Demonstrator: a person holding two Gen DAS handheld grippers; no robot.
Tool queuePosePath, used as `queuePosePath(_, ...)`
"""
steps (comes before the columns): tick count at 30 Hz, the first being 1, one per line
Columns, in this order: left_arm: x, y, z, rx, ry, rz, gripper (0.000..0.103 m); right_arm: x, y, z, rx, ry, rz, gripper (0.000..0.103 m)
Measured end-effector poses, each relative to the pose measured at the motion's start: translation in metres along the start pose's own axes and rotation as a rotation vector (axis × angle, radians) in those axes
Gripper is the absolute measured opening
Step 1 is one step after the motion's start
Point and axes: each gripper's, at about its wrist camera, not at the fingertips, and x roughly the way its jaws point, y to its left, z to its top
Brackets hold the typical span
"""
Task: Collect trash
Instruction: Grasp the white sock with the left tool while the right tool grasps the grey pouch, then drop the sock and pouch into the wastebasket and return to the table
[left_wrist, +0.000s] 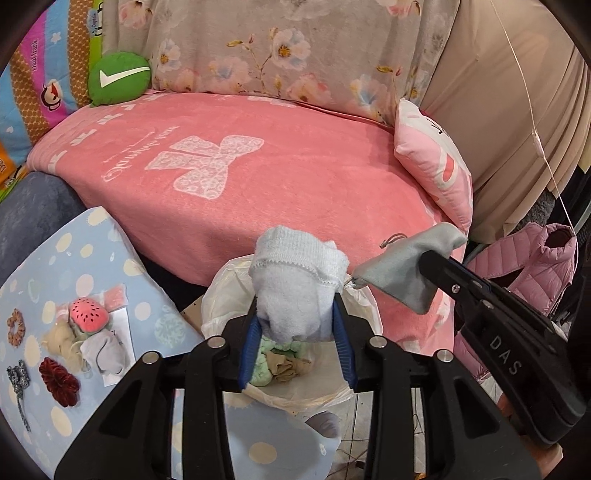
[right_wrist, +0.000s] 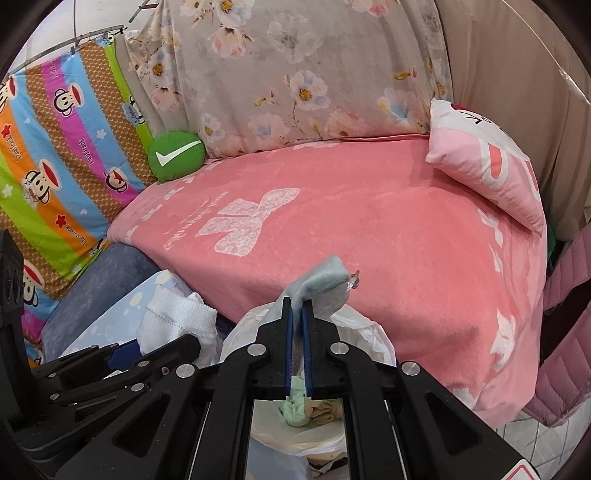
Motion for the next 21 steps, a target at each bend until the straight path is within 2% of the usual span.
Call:
queuePosePath(1, 0.001, 0.002, 0.000, -0.010, -0.006, 0.021, 0.058, 0.001, -0.001, 0.000, 0.001, -0.002, -0.014, 0.012)
queuePosePath(2, 0.000, 0.003, 0.000, -0.022, -0.021, 0.045, 0.074, 0.001, -0.001, 0.000, 0.002, -0.005, -0.023, 0.022)
queuePosePath(3, -0.002, 0.007, 0.000, -0.035, -0.039, 0.065, 0.077, 0.001, -0.002, 0.000, 0.005, -0.010, -0.030, 0.036)
queuePosePath(5, -0.002, 0.012, 0.001, -0.049, -0.039, 0.073, 0.078, -0.002, -0.002, 0.000, 0.005, -0.022, -0.042, 0.044)
queuePosePath(10, -0.003, 0.024, 0.000, -0.083, -0.026, 0.088, 0.078, -0.007, 0.002, 0.001, -0.005, -0.030, -0.032, 0.045)
queuePosePath(18, -0.019, 0.044, -0.013, -0.122, -0.040, 0.113, 0.079, -0.014, 0.021, -0.007, -0.029, -0.037, -0.024, 0.057)
queuePosePath(21, -0.027, 0.057, -0.019, -0.147, -0.046, 0.124, 0.079, -0.015, 0.032, -0.011, -0.045, -0.029, -0.012, 0.057)
